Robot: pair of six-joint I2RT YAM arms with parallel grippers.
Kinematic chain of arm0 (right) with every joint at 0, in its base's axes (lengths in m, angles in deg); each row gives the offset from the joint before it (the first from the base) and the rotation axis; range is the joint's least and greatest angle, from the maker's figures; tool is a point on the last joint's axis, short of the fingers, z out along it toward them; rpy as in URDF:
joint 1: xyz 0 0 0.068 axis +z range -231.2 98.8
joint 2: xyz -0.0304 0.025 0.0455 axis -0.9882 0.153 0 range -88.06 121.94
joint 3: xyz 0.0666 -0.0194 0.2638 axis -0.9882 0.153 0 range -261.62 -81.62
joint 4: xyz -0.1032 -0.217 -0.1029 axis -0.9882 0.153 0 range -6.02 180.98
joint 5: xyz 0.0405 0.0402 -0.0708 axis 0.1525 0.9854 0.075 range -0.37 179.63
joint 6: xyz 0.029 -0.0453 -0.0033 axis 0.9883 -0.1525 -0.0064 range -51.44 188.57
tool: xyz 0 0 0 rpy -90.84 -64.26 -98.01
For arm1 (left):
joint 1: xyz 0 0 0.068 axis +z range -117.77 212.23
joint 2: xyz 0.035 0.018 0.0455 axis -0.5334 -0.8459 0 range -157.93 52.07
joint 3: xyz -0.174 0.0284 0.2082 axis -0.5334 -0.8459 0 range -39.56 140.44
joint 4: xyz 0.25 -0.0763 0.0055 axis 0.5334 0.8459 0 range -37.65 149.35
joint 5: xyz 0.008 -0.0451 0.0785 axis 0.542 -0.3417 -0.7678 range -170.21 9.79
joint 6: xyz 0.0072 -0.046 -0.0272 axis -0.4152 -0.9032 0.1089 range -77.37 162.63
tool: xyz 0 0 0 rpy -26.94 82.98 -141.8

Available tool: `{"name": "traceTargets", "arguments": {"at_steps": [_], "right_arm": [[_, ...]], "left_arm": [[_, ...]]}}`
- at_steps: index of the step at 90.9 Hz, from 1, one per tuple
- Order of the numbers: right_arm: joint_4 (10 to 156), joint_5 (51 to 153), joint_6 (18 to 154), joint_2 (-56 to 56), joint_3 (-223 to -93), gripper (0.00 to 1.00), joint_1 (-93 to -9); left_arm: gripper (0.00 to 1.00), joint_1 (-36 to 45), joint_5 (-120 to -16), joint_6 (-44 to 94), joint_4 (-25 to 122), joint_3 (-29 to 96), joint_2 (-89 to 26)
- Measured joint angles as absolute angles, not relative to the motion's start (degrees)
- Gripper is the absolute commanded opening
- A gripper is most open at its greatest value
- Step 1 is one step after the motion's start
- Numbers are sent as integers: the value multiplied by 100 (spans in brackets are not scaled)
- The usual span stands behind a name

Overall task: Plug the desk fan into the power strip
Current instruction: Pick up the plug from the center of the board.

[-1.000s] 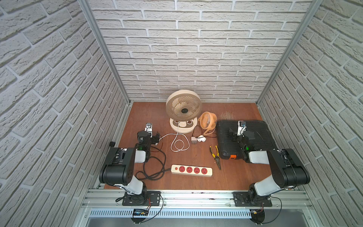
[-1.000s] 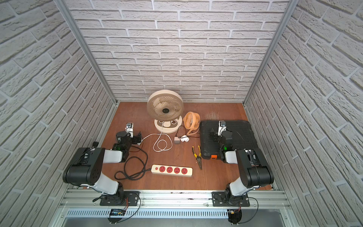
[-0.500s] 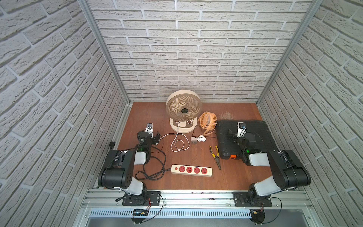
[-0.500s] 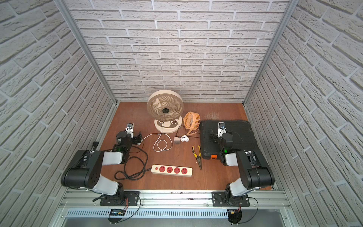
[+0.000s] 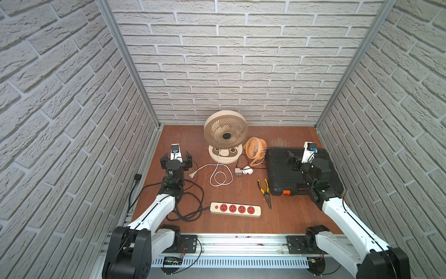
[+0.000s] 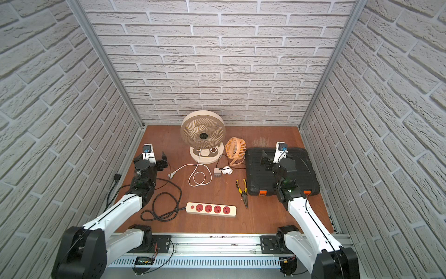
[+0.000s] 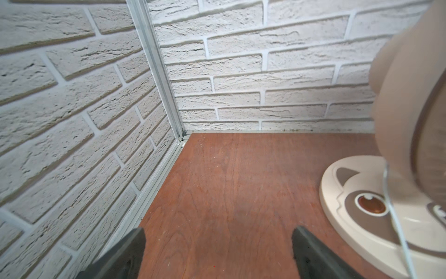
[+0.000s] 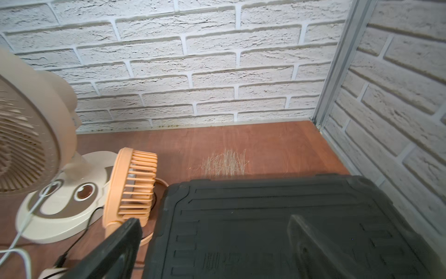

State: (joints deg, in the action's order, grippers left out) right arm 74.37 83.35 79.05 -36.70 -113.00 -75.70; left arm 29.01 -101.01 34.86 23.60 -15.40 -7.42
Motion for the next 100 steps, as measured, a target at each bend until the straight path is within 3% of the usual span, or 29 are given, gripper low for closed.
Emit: {"name": "traceTargets", "arguments": {"at_steps": [33,48,60,78,100], "right_arm": [[9962,9646,8720,-5292,-11586,99,-7566],[9719,10274,9135,-5657,-11015,99,-7568],[9605,10923,9400,-5325,-10795,99,-7568],[9109,11622,9734,-4593,-10823,99,-7494],[8711,11356,9542,-3600,-10985,99,-6875]], "left_arm": [[98,2741,-8125,1977,4797,-1400,1575],[98,2733,-7701,1435,5610,-1562,2707],[98,2733,-7699,707,6054,-1874,3162],[98,2787,-7482,-95,6355,-2224,2779],[98,2774,-7583,-165,6738,-1166,447]]}}
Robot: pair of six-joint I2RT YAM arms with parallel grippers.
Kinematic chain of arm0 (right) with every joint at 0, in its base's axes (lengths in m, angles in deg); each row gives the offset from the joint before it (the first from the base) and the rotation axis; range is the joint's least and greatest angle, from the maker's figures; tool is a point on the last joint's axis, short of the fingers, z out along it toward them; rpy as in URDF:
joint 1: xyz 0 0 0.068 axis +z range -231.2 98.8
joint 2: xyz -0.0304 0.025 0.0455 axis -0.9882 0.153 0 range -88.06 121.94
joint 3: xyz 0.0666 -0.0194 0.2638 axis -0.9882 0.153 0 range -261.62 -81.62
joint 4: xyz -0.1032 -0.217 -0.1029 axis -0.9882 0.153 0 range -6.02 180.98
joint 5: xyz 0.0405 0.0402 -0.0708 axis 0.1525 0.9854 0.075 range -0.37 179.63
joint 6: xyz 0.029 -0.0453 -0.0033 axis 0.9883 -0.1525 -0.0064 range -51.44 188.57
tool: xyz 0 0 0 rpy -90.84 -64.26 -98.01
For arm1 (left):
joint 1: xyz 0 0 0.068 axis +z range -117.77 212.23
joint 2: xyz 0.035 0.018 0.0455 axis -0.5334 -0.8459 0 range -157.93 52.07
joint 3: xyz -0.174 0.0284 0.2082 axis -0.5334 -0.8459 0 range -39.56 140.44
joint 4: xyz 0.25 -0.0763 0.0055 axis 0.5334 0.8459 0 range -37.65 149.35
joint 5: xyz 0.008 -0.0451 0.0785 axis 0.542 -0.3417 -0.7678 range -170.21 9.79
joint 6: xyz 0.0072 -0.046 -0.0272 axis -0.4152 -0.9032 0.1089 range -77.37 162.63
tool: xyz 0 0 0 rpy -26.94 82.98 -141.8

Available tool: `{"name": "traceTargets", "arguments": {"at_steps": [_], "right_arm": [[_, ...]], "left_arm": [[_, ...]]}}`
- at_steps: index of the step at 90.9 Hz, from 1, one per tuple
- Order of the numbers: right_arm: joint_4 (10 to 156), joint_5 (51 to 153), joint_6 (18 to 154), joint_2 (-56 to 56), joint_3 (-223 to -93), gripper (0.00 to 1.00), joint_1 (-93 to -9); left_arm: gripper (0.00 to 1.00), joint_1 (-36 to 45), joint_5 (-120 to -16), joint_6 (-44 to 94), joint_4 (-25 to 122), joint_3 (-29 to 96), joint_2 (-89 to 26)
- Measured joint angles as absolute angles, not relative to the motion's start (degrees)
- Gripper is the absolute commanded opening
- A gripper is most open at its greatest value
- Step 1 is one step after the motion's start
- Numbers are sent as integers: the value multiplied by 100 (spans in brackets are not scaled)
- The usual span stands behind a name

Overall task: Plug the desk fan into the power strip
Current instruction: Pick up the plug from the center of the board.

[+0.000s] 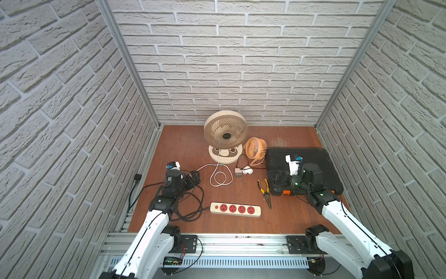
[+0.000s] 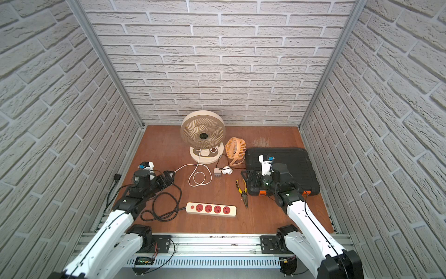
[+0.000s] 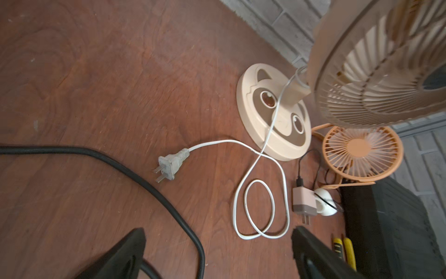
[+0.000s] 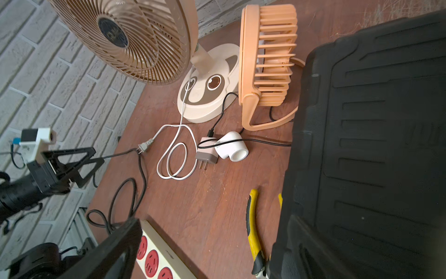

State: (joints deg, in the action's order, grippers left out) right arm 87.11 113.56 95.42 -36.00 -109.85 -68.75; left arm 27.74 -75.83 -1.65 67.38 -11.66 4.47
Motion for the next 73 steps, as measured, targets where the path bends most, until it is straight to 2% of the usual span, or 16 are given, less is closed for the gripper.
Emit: {"name": "traceTargets", "arguments": {"at_steps": [19,30,51,73], "right_arm": [[8620,10612,9107,-3334,-10838,99,-6113],[8624,10361,8947,-3124,-10838,99,-5931],[8631,10184,8842,-3069,-10838,99,-5842],[8672,10138,8796,-3224,-10841,99,-5785]], "left_arm": [[98,2173,-8304,607,7669,770,-1666],[97,1869,-8837,1086,8340,1570,-2302],[78,1780,-9207,1809,9553,2556,-3284],[66,2446,-8536,2063,9804,2716,-4044]]}}
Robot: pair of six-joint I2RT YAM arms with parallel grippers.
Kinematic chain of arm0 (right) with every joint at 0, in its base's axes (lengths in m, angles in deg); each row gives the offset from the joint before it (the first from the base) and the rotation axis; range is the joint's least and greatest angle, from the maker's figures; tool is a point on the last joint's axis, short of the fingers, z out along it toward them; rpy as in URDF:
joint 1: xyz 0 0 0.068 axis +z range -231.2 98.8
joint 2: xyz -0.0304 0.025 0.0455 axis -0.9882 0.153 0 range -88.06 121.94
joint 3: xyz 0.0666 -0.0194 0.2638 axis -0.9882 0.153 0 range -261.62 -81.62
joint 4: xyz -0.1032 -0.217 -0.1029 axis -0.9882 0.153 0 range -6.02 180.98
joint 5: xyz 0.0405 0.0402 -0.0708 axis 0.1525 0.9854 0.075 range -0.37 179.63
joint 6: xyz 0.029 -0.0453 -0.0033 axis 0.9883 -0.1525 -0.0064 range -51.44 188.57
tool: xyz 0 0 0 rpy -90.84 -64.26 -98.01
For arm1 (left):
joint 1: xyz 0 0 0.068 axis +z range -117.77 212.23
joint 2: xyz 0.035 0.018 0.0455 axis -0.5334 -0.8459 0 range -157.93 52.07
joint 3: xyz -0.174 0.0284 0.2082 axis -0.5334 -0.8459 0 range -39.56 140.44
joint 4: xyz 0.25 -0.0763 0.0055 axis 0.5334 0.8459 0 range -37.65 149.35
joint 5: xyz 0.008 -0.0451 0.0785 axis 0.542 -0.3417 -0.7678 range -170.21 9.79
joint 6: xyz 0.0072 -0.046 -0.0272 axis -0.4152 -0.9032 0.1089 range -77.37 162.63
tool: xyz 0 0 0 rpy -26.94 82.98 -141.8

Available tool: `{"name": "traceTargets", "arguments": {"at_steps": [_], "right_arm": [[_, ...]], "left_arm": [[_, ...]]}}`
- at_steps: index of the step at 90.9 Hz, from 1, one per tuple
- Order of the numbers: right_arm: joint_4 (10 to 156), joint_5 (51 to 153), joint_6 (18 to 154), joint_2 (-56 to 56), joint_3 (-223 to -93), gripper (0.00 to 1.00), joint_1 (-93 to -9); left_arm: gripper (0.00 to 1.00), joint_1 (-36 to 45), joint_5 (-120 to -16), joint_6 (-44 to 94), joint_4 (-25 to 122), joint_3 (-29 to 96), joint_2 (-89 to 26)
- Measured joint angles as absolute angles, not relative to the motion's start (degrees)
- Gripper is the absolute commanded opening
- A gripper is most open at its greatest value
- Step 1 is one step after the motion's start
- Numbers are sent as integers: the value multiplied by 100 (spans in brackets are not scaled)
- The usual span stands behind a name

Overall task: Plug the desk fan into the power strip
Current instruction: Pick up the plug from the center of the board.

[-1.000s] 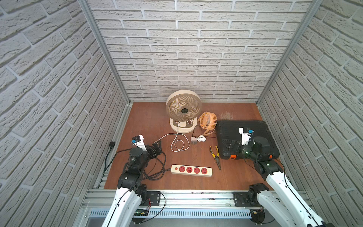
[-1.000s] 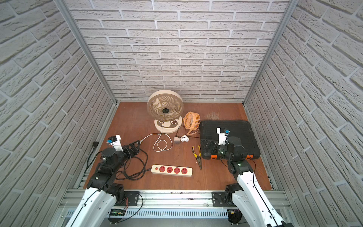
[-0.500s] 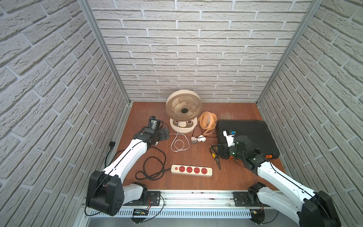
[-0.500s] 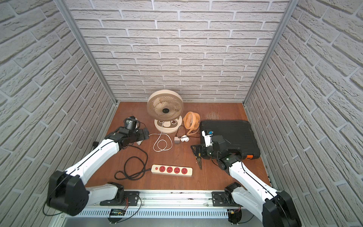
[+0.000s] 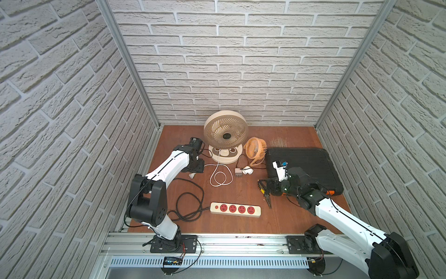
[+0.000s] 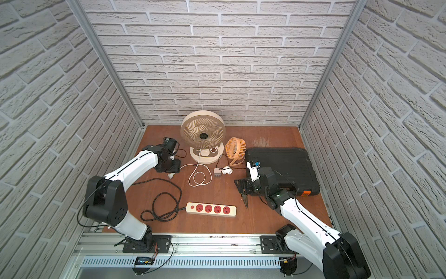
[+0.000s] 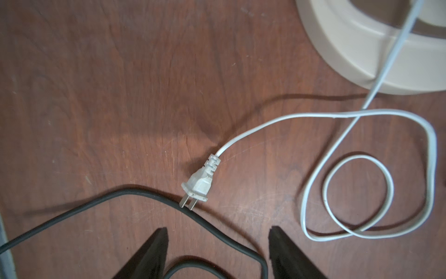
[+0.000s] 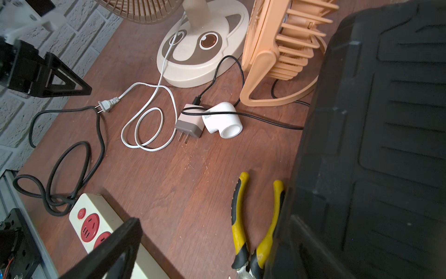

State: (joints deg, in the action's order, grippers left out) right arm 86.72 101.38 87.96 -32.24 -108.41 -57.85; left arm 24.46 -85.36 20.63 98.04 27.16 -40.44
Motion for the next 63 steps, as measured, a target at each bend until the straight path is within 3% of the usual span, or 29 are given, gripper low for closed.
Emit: {"name": "traceTargets", "arguments": {"at_steps": [15,37,57,63], "right_arm": [[8681,10125,8774,-3268,-10847,99,-5767],[8701,10121,8757,-3268,-10852,99,-5719],[8707,10118,8739,-3266,-10871,99,-5702],[8709,10116,8731,-3266,-10871,99,-5697]], "left_arm": [[61,2770,-8064,2100,9787,2805,-4401],[60,2794,-7758,2187,9739,3144,-5305],[60,2785,-7773,2251,9739,3181,-5461],[55,2770,-7786,2255,9741,3181,-5461]]}}
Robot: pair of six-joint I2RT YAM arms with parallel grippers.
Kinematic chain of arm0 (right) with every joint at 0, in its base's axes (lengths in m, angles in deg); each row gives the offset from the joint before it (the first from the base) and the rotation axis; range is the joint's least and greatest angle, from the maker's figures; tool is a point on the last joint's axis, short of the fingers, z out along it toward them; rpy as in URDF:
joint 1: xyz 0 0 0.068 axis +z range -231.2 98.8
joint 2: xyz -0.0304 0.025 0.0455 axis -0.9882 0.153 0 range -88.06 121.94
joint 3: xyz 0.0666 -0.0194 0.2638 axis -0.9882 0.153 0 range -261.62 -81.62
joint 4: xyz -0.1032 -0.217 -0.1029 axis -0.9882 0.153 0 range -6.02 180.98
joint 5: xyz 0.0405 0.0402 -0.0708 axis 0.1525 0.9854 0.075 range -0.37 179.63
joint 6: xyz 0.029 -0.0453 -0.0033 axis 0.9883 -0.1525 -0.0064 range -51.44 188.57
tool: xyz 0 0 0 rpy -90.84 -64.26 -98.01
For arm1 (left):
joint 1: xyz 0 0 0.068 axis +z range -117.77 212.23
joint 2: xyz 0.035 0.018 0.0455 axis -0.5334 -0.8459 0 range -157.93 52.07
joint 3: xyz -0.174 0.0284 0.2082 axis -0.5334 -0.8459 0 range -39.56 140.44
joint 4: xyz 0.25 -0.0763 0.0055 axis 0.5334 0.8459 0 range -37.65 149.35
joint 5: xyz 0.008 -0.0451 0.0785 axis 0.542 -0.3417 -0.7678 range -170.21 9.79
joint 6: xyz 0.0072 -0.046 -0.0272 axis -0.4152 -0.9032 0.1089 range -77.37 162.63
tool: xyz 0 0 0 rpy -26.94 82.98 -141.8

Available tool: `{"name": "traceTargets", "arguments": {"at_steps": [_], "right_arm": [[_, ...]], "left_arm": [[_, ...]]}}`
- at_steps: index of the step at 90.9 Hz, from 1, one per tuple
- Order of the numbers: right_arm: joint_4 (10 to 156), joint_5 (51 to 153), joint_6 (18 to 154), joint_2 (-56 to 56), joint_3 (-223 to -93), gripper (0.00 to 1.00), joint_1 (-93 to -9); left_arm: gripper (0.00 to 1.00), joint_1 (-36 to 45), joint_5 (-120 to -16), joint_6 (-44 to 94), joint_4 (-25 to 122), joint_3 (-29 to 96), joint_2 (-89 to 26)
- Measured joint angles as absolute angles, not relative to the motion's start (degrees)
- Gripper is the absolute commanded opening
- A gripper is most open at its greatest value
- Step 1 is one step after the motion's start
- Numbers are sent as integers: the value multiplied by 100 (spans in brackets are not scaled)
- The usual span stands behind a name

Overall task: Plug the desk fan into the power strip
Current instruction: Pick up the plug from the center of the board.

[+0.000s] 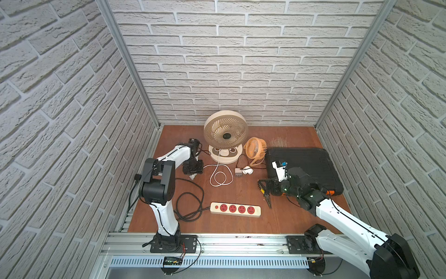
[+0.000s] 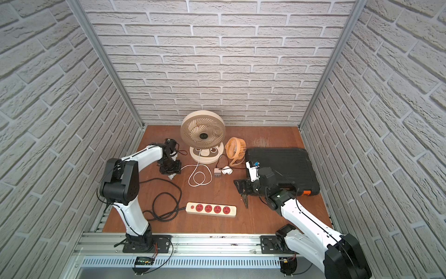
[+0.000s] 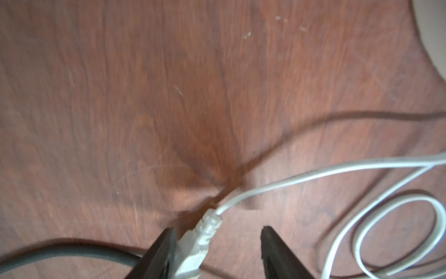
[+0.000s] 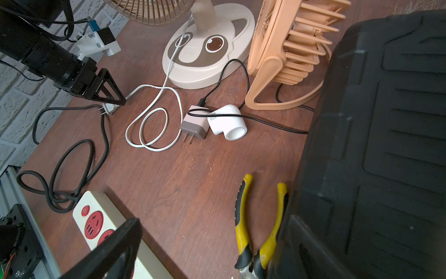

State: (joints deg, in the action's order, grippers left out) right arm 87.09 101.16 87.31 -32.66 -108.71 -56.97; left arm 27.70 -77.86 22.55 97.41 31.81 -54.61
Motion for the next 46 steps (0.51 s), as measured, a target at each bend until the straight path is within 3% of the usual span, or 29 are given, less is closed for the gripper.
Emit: {"name": "traceTargets", "arguments": {"at_steps": [27,46], "right_arm": [[8722,10097,8718,-3266,-10871,99,-5682],[8725,10079,8715,-3279,-10871,99,-5667]], "left_arm": [[48,2455,-7983,2310,9739,3181,-5482],[37,2059,-8250,2310,9745,3184,-5701]]}}
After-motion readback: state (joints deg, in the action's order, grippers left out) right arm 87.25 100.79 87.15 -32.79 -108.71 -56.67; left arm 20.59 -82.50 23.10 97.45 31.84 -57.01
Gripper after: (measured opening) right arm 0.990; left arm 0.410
